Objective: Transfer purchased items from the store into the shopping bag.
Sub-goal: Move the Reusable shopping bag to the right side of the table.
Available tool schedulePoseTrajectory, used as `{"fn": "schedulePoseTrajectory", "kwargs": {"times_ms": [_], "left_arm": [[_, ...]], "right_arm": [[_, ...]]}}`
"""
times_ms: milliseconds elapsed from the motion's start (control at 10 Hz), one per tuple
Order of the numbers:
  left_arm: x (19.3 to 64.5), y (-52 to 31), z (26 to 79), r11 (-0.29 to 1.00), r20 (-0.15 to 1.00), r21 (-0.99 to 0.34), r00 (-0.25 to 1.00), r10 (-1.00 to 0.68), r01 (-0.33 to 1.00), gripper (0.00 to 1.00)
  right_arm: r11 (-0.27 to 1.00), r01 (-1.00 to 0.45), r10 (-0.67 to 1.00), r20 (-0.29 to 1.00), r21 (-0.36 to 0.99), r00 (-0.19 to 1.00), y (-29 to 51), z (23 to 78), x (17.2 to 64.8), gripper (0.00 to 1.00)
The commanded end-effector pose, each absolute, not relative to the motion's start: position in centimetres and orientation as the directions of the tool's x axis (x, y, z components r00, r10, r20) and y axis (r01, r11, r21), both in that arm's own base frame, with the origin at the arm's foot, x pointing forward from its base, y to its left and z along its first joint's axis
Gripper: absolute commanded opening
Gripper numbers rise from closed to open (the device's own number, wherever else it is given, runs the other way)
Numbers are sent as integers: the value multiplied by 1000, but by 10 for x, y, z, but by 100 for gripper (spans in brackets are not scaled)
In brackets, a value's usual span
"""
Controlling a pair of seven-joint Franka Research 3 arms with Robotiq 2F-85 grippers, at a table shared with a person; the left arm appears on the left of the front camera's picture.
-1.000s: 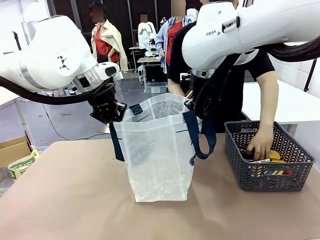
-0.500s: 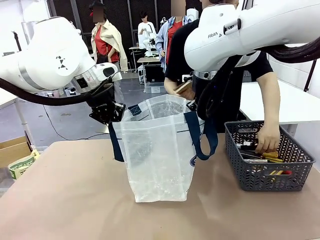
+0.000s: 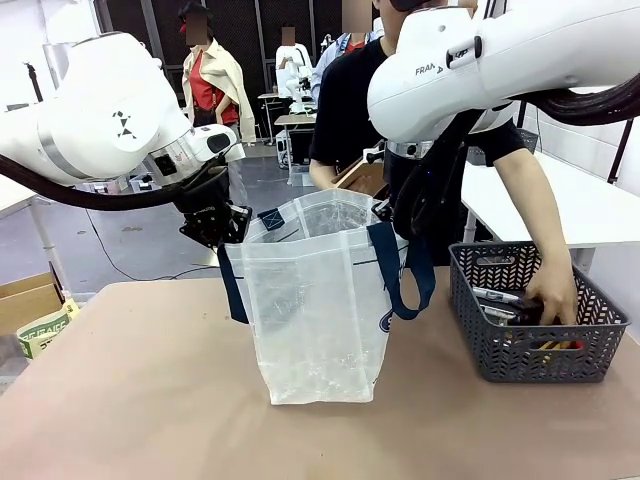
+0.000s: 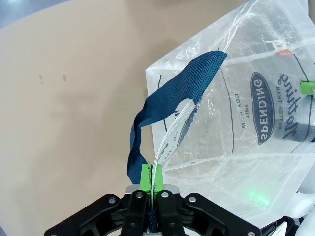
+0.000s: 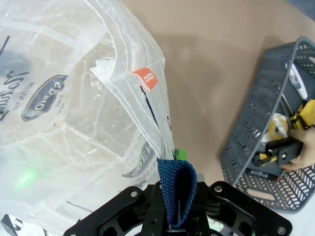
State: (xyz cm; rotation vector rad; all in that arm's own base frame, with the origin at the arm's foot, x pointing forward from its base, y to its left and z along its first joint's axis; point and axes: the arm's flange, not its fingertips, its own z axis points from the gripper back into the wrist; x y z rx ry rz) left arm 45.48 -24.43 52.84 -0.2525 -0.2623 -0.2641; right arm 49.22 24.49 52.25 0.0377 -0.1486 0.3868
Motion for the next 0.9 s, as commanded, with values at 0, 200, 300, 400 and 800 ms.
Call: {"fn": "schedulePoseTrajectory", "kwargs": {"times_ms": [0,200,300,400,800], "left_arm": [[455,-244,528,935,287,-209,932,-223,288,0],[455,-244,528,935,287,-209,932,-223,288,0],[455,-244,528,935,287,-209,932,-223,288,0],[455,-244,528,935,287,-209,932,-223,288,0],[455,-244,528,935,287,-209,932,-223,288,0]], "right_arm": [[926,-378,372,152,8,916,244,522,492,0],[926,-378,372,152,8,916,244,522,492,0],[926,-378,372,152,8,916,244,522,492,0],[926,-378,372,152,8,916,244,522,492,0],[926,-378,372,152,8,916,244,522,492,0]]}}
